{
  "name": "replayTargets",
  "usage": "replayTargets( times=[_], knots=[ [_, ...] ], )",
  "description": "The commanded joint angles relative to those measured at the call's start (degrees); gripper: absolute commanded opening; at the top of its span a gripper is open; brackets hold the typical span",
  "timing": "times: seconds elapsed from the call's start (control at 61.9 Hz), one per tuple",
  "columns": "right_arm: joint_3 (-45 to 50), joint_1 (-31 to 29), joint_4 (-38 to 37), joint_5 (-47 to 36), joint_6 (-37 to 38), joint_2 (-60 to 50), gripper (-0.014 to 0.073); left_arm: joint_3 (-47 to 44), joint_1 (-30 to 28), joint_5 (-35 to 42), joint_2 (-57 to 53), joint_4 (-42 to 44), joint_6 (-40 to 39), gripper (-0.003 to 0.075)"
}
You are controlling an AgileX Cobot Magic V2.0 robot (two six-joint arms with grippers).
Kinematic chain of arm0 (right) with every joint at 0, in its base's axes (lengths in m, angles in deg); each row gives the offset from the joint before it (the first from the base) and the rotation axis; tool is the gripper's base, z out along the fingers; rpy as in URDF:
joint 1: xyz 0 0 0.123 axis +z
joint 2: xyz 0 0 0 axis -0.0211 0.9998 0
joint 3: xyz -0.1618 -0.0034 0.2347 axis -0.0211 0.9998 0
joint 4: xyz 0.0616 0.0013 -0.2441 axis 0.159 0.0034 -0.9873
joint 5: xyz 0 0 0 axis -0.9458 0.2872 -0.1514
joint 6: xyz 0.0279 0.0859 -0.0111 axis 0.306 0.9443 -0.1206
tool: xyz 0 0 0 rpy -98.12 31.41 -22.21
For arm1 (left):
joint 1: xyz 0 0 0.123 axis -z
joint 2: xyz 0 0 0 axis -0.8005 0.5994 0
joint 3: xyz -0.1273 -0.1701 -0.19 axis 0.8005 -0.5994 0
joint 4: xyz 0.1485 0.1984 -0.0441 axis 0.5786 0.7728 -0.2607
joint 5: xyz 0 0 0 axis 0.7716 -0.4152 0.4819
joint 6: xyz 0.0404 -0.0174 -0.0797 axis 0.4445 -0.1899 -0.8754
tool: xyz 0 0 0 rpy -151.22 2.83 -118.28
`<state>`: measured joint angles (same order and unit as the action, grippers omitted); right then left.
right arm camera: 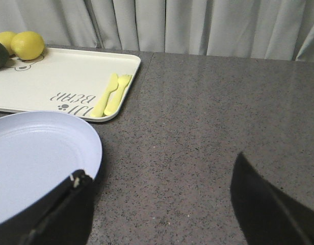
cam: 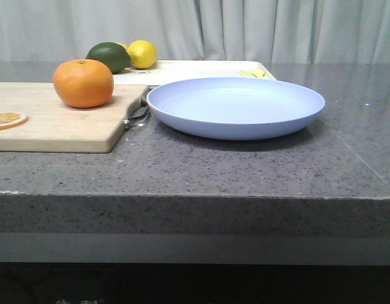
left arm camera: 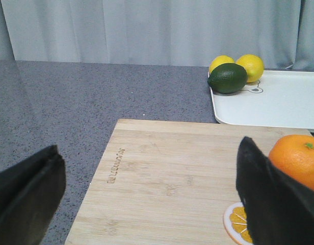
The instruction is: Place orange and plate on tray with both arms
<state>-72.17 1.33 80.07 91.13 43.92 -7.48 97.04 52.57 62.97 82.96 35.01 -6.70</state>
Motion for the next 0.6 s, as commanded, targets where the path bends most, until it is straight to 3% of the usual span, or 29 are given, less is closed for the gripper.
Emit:
replayTargets(
  times=[0.0,0.226,0.582],
  knots=[
    [-2.26,-0.15,-0.05,-4.36,-0.36,0.01,0.0591,2.26,-0.11,5.23,0.36,-0.35,-0.10,0.0655],
    [-2.26,-0.15,-0.05,-4.41,-0.36,0.01,0.0591,2.96,0.31,6.70,1.62,-3.38,-0.10,0.0595],
    [-2.26,-0.15,-0.05,-4.41,-0.36,0.01,0.0591,22.77,9.17,-10.31,23.52,-5.07,-0.10,0.0591]
  ],
)
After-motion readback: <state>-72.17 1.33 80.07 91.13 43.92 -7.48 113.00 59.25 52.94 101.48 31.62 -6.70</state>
